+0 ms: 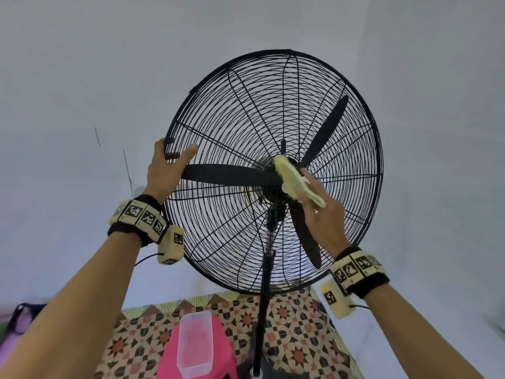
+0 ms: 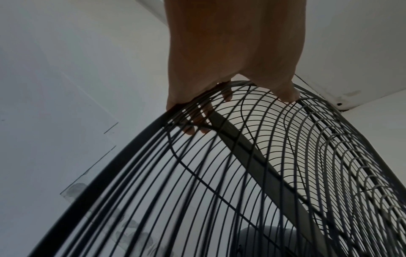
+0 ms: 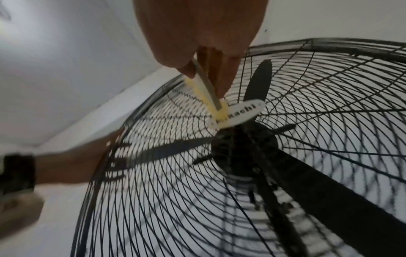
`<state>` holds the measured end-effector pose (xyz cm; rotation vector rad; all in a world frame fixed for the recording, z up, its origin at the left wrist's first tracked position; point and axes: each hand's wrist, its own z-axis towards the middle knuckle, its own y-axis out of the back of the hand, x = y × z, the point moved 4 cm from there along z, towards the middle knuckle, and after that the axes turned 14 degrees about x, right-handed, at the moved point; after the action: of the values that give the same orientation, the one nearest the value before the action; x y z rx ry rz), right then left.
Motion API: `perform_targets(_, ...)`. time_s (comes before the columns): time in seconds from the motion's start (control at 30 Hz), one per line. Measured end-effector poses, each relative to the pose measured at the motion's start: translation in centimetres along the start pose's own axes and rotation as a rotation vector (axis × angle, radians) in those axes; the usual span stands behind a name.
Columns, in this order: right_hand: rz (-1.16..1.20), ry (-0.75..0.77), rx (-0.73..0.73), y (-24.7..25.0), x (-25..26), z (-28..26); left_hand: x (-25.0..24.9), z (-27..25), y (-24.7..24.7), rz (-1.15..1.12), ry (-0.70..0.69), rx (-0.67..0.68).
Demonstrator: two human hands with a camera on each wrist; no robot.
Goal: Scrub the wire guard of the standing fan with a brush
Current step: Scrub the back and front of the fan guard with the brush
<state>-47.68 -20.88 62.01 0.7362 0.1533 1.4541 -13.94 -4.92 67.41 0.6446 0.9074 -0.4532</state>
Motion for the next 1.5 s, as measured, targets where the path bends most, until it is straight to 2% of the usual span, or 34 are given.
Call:
perform_targets(0.1, 0.169, -0.172, -0.173, 1.4, 0.7, 1.4, -0.6, -0.4, 0.0, 0.008, -0.015, 0.001)
perform_targets(0.17, 0.288, -0.323, -0.203, 0.5, 0.3, 1.7, -0.7, -0.8, 0.0, 0.018, -0.040, 0.010)
perform_targets(0.27, 0.634, -0.535, -0.356, -1.5, 0.4, 0.9, -0.3, -1.2, 0.3, 0.027, -0.088, 0.043)
perform_targets(0.37, 0.761, -0.599, -0.576, -3.0, 1.9, 0.1, 0.0, -1.4, 0.9, 0.011, -0.117, 0.109)
perform_targets(0.47, 0.745, -0.596, -0.668, -4.1, 3.7, 0.2, 0.2, -1.3, 1.0, 0.009, -0.163, 0.154)
perform_targets(0.6, 0.712, -0.609, -0.701, -5.1, 5.1, 0.8, 0.9, -0.9, 1.1, -0.009, -0.212, 0.181)
perform_targets(0.7, 0.657, -0.686, -0.673, -5.1, 6.2, 1.4, 1.1, -1.0, 0.9, -0.018, -0.219, 0.180)
perform_targets(0.77, 0.627, -0.684, -0.570, -6.2, 8.2, 1.3, 1.5, -0.7, 1.0, -0.033, -0.218, 0.169)
perform_targets(0.87, 0.634, -0.574, -0.338, -8.6, 10.8, 0.1, 2.2, -0.1, 0.9, -0.109, -0.224, 0.167)
perform_targets(0.9, 0.639, -0.544, -0.319, -8.8, 10.7, -0.3, 2.4, 0.0, 0.8, -0.137, -0.216, 0.177)
perform_targets(1.03, 0.716, -0.627, -0.567, -5.5, 6.3, 0.1, 2.4, -0.4, 0.4, -0.187, -0.222, 0.221)
perform_targets(1.13, 0.624, -0.648, -0.494, -5.8, 6.3, 1.0, 2.0, -0.8, 0.5, -0.211, -0.237, 0.214)
perform_targets(1.23, 0.619, -0.504, -0.320, -8.5, 9.8, 0.7, 2.3, -0.6, 0.5, -0.242, -0.238, 0.201)
perform_targets(1.3, 0.638, -0.401, -0.266, -9.0, 10.8, 0.4, 2.7, -0.3, 0.5, -0.264, -0.232, 0.208)
perform_targets(1.4, 0.677, -0.442, -0.391, -6.8, 9.2, 0.5, 2.8, -0.5, 0.5, -0.273, -0.254, 0.217)
perform_targets(1.5, 0.605, -0.522, -0.520, -4.8, 6.9, 1.4, 2.7, -0.6, 0.4, -0.282, -0.274, 0.207)
